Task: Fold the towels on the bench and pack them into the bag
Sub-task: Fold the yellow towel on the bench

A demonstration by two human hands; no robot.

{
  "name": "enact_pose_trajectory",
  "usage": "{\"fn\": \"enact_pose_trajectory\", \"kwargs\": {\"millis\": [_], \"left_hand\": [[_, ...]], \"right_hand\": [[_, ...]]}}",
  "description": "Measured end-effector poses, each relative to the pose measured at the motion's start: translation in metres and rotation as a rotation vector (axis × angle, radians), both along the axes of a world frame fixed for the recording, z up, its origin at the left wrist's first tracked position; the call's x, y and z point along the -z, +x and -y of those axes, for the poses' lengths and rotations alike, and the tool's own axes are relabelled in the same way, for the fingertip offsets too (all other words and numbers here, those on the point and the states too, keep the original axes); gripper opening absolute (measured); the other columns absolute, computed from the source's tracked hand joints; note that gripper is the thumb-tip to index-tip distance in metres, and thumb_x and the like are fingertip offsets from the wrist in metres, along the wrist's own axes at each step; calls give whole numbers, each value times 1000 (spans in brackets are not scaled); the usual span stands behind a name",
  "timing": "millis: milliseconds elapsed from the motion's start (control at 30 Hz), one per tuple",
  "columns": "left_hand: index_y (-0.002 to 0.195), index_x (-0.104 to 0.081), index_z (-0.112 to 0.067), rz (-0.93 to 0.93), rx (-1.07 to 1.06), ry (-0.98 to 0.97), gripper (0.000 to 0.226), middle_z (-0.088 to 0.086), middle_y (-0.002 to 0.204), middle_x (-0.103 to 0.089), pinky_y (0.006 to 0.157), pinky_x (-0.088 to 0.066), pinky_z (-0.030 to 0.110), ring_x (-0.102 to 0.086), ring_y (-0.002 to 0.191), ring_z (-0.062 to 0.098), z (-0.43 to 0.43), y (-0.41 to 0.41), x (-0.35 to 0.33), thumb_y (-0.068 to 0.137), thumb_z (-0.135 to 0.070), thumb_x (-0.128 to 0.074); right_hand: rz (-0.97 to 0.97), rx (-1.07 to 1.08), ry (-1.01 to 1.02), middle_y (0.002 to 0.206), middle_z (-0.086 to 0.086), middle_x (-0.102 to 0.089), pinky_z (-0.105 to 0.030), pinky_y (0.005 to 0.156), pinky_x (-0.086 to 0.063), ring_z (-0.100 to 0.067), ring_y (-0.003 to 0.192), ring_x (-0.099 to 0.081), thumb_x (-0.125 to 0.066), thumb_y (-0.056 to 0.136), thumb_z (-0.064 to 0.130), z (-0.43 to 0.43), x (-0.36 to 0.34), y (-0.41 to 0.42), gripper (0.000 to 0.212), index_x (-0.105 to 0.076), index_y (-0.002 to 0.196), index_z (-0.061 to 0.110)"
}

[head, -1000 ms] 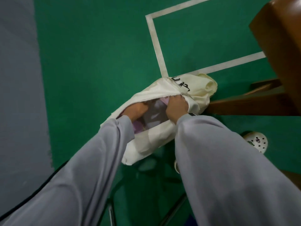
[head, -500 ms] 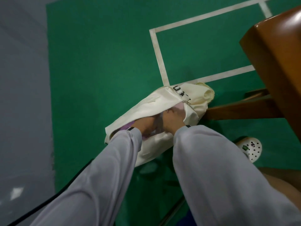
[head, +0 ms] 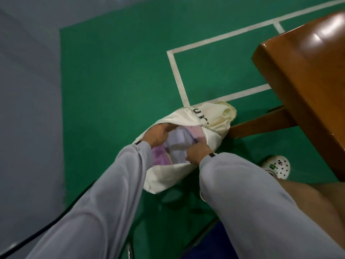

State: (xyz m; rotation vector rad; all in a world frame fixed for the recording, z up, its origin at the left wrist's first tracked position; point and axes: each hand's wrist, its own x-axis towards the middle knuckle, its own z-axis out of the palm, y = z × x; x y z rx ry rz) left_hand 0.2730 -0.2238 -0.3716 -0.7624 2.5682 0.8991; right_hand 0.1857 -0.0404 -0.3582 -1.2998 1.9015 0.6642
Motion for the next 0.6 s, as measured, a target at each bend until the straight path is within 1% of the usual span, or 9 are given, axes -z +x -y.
{"fn": "enact_pose_trajectory", "kwargs": {"millis": [67, 133, 200, 233, 300, 367, 467, 533, 600], "left_hand": [[142, -52, -44, 39, 48, -15, 64, -8, 146, -57, 109, -46, 41, -56, 130, 24, 0, 9, 7, 85, -16, -51], [143, -49, -49, 86, 75, -74, 64, -9, 151, -52, 112, -44, 41, -52, 134, 26, 1, 18, 14, 86, -20, -50], [143, -54, -44, 143, 85, -79, 60, -3, 154, -49, 114, -40, 41, -48, 137, 28, -5, 23, 1, 90, -16, -50], [143, -56, -38, 141, 83, -52, 56, 1, 155, -49, 115, -39, 41, -47, 137, 29, -8, 26, -3, 92, -16, -49], [141, -59, -26, 113, 69, -1, 47, 6, 153, -50, 114, -37, 40, -48, 136, 30, -12, 29, -7, 96, -21, -48], [139, -61, -20, 115, 66, 35, 43, 8, 149, -53, 114, -38, 41, -49, 135, 32, -14, 31, -6, 98, -19, -49], [142, -59, -19, 217, 66, 54, 48, 9, 146, -57, 110, -40, 38, -53, 131, 32, -16, 30, -7, 95, -8, -52], [139, -62, -20, 260, 65, 96, 51, 9, 139, -62, 108, -42, 39, -56, 127, 31, -21, 26, -12, 89, -12, -54], [134, -65, -18, 264, 61, 105, 43, 9, 135, -65, 106, -42, 33, -57, 125, 30, -25, 19, -18, 91, -17, -56]], "right_hand": [[39, 57, -94, 142, -11, -57, -48, 117, -29, -32, 133, -49, -50, 100, 53, 4, -6, -4, 53, -56, 138, 17], [99, 78, -120, 139, -12, -59, -44, 112, -37, -33, 128, -53, -57, 95, 56, 2, -14, -2, 58, -57, 137, 16], [126, 63, -128, 134, -12, -61, -41, 105, -45, -32, 123, -57, -61, 94, 53, -2, -17, 1, 55, -60, 134, 15], [116, 46, -160, 132, -11, -62, -41, 105, -46, -31, 121, -58, -61, 95, 47, -3, -19, 2, 49, -61, 132, 15], [76, 21, -211, 130, -11, -63, -43, 109, -41, -31, 121, -57, -56, 99, 34, 0, -22, 4, 36, -63, 128, 14], [26, 3, -261, 131, -11, -63, -49, 115, -33, -32, 125, -54, -51, 100, 29, 4, -20, 5, 32, -63, 127, 15], [-31, -30, -294, 137, -13, -58, -52, 114, -30, -35, 130, -47, -50, 98, 27, 9, -23, 7, 40, -55, 135, 15], [-62, -61, -294, 143, -14, -52, -53, 115, -29, -36, 135, -44, -51, 97, 27, 12, -30, 9, 47, -47, 142, 14], [-85, -63, -288, 146, -11, -49, -57, 116, -25, -35, 138, -41, -50, 97, 27, 14, -41, 11, 51, -43, 146, 14]]}}
